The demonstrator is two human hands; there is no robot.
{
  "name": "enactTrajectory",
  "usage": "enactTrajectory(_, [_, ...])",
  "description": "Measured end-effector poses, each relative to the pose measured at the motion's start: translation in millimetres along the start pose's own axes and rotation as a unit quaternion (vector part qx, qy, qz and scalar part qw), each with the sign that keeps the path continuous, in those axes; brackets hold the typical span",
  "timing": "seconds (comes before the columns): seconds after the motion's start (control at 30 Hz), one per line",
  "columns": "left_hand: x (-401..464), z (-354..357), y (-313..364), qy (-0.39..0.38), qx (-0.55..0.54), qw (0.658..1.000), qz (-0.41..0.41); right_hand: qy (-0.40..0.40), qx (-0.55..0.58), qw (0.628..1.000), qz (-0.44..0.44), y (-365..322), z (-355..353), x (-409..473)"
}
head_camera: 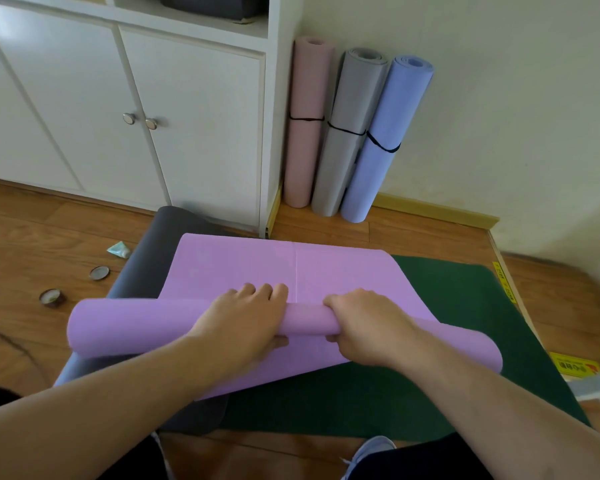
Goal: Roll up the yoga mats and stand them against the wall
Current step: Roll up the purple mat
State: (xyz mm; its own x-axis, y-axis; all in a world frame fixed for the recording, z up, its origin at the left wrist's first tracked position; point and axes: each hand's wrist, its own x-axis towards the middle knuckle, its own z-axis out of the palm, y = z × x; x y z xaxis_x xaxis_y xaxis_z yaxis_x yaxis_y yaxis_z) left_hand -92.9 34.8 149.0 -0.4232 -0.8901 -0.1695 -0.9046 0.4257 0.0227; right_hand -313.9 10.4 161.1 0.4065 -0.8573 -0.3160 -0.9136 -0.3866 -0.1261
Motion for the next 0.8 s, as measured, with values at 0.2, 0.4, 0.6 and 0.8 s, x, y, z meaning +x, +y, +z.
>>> enactTrajectory(0.2, [6.5, 7.0, -5.1, -0.019, -0.029, 0.999, -0.029, 0.016, -0.029, 0.999, -0.004, -5.2, -2.8, -2.0])
enactTrajectory(0.4, [11.9, -8.7, -16.1, -0.067, -0.091, 0.993, -0.025, 0.085, -0.118, 0.989, -0.01, -16.8, 1.8, -5.0])
enactTrajectory(0.6, [5.9, -4.3, 4.3, -0.031, -0.003, 0.999, -0.037, 0.026, -0.081, 0.996, -0.016, -7.0, -0.3, -1.6])
enactTrajectory(0.8, [9.3, 5.0, -4.6, -0.042, -0.08, 0.995, -0.039, 0.071, -0.089, 0.993, -0.037, -13.3, -2.0, -2.1])
